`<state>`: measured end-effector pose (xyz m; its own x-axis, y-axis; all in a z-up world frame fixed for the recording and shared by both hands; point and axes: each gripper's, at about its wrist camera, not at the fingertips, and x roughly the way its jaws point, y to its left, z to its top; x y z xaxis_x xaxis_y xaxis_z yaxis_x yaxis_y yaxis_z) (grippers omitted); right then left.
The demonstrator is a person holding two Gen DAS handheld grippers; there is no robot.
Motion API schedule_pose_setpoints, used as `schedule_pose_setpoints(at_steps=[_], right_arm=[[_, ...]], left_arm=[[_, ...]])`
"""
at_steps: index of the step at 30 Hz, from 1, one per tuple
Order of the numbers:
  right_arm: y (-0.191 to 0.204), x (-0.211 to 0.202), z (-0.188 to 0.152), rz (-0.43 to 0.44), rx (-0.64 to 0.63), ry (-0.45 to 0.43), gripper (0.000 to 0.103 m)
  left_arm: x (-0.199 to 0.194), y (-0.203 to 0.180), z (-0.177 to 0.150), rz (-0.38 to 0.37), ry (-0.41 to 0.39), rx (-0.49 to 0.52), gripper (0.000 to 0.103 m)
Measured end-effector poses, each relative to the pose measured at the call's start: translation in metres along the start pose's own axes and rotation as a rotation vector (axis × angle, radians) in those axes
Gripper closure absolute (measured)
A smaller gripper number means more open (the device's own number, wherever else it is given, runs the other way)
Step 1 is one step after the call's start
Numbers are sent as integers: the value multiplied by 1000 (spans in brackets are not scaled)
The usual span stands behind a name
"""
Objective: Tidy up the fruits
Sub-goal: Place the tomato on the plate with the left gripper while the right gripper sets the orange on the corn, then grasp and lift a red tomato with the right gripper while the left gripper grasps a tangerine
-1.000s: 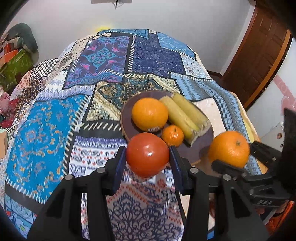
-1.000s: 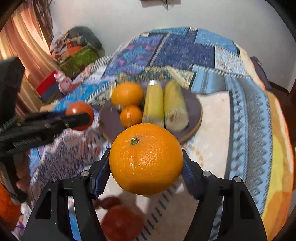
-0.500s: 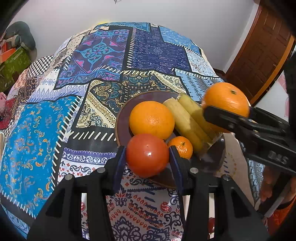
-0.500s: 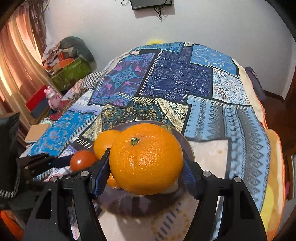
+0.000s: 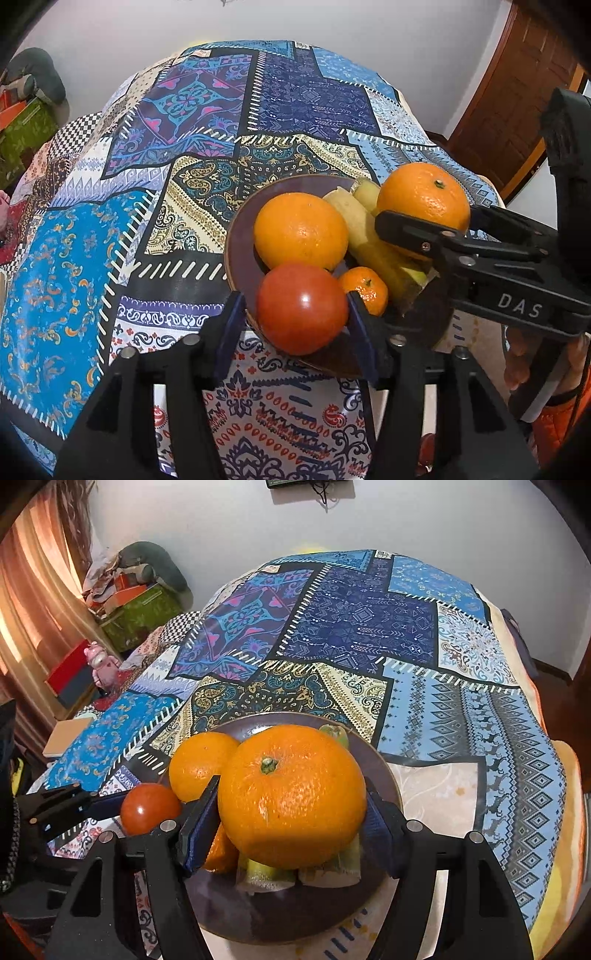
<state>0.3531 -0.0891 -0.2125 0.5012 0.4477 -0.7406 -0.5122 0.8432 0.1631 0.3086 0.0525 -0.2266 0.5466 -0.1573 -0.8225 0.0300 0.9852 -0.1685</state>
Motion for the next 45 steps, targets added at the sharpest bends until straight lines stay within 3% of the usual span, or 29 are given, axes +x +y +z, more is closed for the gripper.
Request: schedule_pose_setpoints(at_steps=[3, 15, 30, 37, 45], right_arm=[[1, -2, -1, -11, -8, -6, 36], [0, -33, -6, -16, -12, -44, 33], [16, -126, -57, -30, -22, -131, 28], [24, -133, -99, -15, 5, -84, 27], [31, -111, -135, 0, 44, 1, 27]], left_arm=[[-4, -2, -2, -5, -10, 5, 40], [-31, -10, -4, 4, -50, 21, 40], [-130, -28, -37, 8, -167, 56, 35], [-150, -34, -74, -4, -139, 61, 33], [-137, -37, -112, 2, -56, 68, 33]])
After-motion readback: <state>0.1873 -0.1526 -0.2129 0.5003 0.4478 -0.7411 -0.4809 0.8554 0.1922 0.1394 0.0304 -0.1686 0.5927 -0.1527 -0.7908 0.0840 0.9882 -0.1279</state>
